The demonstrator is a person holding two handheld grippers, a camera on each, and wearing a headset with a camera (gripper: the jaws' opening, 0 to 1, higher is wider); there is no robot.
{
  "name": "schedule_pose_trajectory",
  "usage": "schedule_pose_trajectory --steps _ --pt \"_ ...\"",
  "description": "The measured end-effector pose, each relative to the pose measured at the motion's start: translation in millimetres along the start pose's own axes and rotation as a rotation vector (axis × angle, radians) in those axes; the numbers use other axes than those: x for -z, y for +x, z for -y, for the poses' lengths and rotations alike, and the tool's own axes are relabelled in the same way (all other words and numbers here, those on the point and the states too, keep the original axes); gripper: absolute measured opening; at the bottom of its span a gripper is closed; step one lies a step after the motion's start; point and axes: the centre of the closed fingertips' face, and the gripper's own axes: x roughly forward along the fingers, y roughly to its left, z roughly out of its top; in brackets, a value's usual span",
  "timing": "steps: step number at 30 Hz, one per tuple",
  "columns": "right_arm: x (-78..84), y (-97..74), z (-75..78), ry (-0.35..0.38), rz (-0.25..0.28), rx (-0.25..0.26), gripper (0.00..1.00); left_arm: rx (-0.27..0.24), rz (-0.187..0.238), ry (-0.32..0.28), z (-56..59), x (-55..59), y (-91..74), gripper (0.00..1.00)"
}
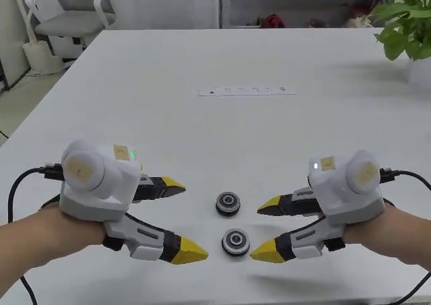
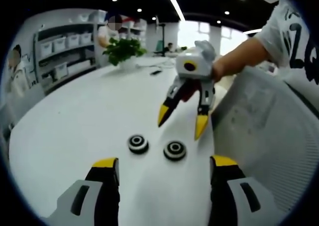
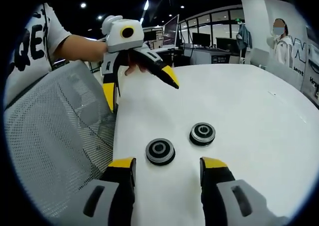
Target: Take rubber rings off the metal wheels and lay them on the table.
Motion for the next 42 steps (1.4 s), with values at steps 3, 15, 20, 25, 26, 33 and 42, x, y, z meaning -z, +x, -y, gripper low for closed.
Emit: schedule_pose_trajectory --steps 3,15,20,25,26,33,42 --pt "0.4 1.0 -0.6 -0.004 -0.002 -0.005 0.47 0.006 0.003 0.001 0.7 -2.0 1.7 0.74" --pt "1.7 6.8 -3.9 -0.014 -0.014 -0.032 0.4 0.035 -0.01 0.01 3.1 -2.9 11.6 0.69" --pt "2.3 9.9 -5.2 -0.018 -0.017 -0.043 0.38 0.053 -0.029 0.017 4.4 -0.5 17.2 0.65" --pt "3.3 11.7 -6.4 -0.019 -0.023 -0.047 0.36 0.072 -0.041 0.018 7.5 2.1 21.9 0.61" --pt "3.3 12.0 -6.9 -0.02 -0.024 -0.049 0.36 0.076 -0.044 0.017 8.3 2.9 23.3 0.61" --pt "3.9 13.3 -8.3 -0.02 -0.027 -0.055 0.33 0.096 -0.061 0.02 13.7 5.2 30.7 0.56" --pt "3.7 14.0 -7.4 -0.018 -0.019 -0.053 0.29 0.097 -0.063 0.009 14.2 3.9 39.2 0.47"
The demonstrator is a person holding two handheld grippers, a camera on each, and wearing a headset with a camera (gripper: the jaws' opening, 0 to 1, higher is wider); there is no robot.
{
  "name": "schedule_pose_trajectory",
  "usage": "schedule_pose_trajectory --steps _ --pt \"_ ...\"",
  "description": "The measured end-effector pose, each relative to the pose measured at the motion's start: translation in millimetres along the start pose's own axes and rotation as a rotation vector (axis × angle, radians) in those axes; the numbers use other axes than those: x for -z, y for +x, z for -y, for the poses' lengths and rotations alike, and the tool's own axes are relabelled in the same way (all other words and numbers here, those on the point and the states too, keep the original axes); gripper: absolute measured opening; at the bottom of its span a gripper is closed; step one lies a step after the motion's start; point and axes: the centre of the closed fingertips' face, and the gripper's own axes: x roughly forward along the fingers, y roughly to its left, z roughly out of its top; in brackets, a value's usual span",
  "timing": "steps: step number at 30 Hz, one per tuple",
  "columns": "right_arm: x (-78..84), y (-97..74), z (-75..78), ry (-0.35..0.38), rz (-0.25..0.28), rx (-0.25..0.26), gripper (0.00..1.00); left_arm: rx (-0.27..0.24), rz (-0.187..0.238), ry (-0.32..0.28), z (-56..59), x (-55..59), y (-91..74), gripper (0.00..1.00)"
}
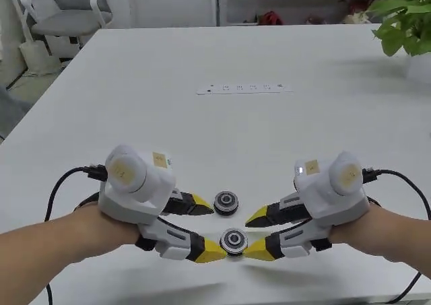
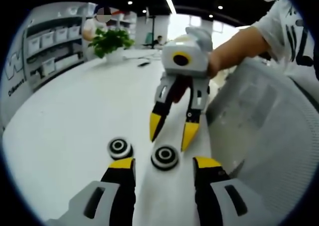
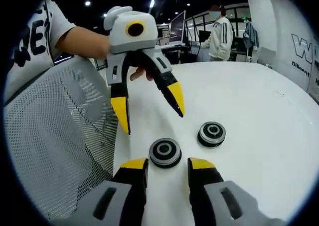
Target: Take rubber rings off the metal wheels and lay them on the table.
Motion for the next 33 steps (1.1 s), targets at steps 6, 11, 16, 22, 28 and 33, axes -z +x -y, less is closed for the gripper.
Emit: schedule_pose_trajectory --steps 6,11,16,22,28,33 --pt "2.4 0.4 -0.2 -0.002 -0.002 -0.002 0.27 0.006 0.0 -0.021 -0.1 0.8 4.8 0.41" --pt "4.5 0.7 -2.2 0.009 -0.001 -0.012 0.24 0.005 -0.01 -0.014 0.5 3.5 7.9 0.36" --pt "6.0 1.8 -2.0 0.009 0.001 -0.013 0.2 0.014 -0.017 -0.007 4.1 3.3 12.8 0.34" --pt "7.9 4.1 -2.5 0.019 -0.001 -0.015 0.21 0.015 -0.019 0.002 4.2 1.6 18.2 0.31" --pt "7.8 6.1 -2.6 0.023 0.001 -0.016 0.22 0.012 -0.023 -0.001 4.3 2.0 22.6 0.28" --pt "8.2 6.4 -3.0 0.028 0.005 -0.013 0.22 0.013 -0.027 0.003 6.7 2.9 27.0 0.25"
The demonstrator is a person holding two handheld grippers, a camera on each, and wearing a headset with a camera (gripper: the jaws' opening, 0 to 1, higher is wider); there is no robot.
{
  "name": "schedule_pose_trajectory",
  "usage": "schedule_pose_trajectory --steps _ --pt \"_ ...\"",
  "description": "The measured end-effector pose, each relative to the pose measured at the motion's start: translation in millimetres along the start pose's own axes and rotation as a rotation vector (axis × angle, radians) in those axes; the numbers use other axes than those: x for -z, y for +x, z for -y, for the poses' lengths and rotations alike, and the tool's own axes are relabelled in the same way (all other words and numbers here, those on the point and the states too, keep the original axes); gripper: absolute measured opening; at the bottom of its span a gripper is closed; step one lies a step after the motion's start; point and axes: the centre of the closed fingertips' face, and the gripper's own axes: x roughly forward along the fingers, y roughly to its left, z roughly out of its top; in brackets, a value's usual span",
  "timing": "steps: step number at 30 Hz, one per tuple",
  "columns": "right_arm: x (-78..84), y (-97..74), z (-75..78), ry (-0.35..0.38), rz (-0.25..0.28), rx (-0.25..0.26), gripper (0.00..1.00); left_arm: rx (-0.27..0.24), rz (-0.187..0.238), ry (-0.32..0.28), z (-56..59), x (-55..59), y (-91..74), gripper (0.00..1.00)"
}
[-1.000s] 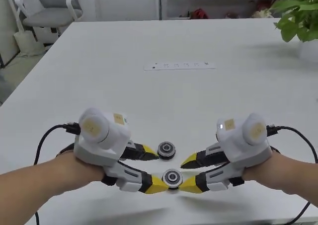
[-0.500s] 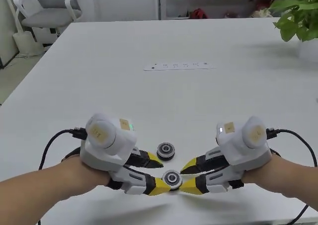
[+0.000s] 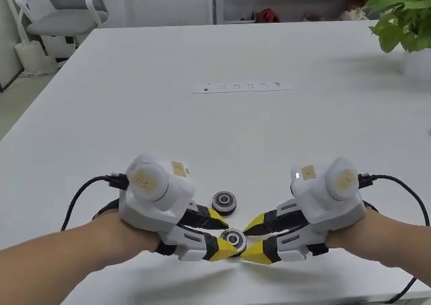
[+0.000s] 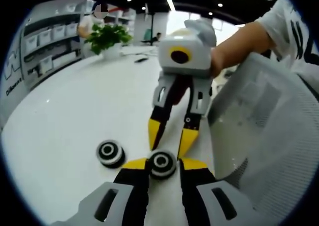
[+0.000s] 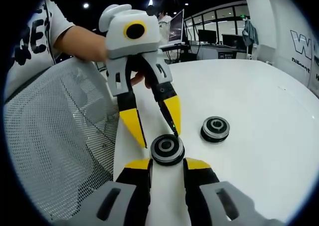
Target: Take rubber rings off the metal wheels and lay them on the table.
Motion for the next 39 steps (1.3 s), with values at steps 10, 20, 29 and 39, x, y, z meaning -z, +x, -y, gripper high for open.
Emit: schedule_pose_trajectory --steps 10,20,29,39 --pt "1.4 0.4 -2.3 0.002 -0.002 0.002 0.23 -0.02 -0.027 0.025 0.1 3.7 5.7 0.19" --pt "-0.7 0.3 -1.9 0.009 0.004 0.008 0.24 -0.063 -0.012 0.045 -4.7 2.8 6.3 0.14" --pt "-3.0 2.0 -0.5 0.007 0.006 0.017 0.25 -0.073 0.011 0.032 -5.1 2.2 5.2 0.14" --pt "-4.8 6.0 -1.2 -0.006 0.008 0.03 0.27 -0.086 0.022 0.027 -5.2 2.2 5.1 0.14"
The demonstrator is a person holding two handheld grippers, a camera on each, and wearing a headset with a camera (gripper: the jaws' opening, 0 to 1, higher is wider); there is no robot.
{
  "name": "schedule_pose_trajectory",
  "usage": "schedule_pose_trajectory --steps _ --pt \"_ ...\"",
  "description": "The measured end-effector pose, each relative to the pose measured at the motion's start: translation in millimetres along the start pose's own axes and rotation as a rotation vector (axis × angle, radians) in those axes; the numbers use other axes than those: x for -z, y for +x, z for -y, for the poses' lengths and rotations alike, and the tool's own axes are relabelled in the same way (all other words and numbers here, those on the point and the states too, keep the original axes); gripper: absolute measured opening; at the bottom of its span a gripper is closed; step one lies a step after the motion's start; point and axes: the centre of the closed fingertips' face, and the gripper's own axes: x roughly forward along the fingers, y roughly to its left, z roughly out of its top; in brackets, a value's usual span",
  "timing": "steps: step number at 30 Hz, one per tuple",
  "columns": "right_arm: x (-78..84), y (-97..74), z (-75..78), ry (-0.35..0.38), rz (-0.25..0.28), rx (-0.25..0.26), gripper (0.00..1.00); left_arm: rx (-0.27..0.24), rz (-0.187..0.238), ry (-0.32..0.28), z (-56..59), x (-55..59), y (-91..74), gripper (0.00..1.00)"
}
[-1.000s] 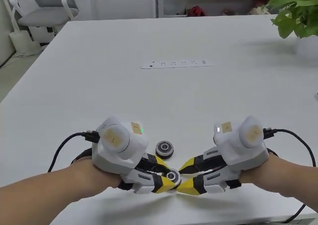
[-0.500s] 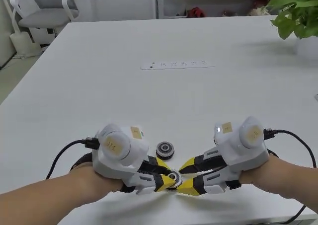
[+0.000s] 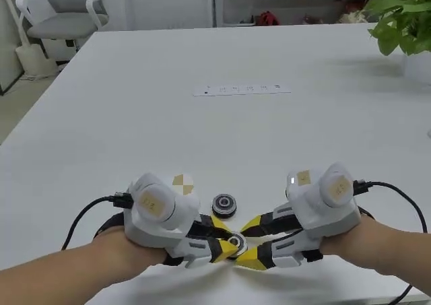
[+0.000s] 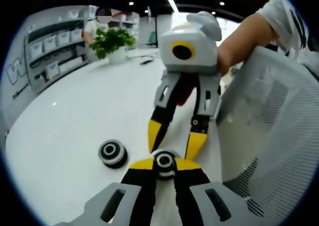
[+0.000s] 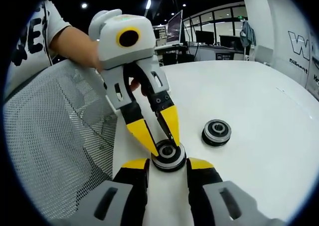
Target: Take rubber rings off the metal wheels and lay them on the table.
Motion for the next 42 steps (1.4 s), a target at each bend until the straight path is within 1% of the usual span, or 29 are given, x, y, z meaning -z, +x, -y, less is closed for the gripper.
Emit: schedule_pose_trajectory --steps 4,15,23,25,27,35,40,41,42 --pt "0.9 0.8 1.8 -0.009 -0.006 0.014 0.26 -0.003 0.003 0.0 0.5 0.4 0.1 0.14" --pt "1.5 -2.1 0.5 -0.01 -0.006 0.013 0.24 -0.009 0.006 0.002 0.9 0.8 0.0 0.14" --pt "3.4 -4.1 0.8 0.005 -0.007 0.01 0.21 -0.01 0.012 -0.003 1.0 0.8 -0.4 0.13" --pt "5.7 -4.7 1.1 -0.002 -0.019 0.013 0.2 -0.011 0.012 -0.001 0.9 0.8 -0.5 0.13" --pt "5.3 -5.7 0.9 0.012 -0.011 0.011 0.19 -0.012 0.011 0.001 0.7 1.0 -0.7 0.13" --pt "6.1 -8.1 0.7 0.022 -0.014 0.01 0.14 -0.015 0.015 -0.005 0.3 1.1 -0.9 0.13" --pt "6.1 -7.9 0.2 0.007 -0.021 0.013 0.15 -0.015 0.015 -0.002 0.3 1.1 -0.8 0.13" --pt "5.7 -7.8 0.7 0.007 -0.02 0.015 0.17 -0.015 0.016 -0.002 0.3 1.1 -0.8 0.13" --pt "5.0 -7.4 1.1 0.011 -0.017 0.018 0.23 -0.015 0.016 -0.002 0.4 1.2 -0.9 0.13"
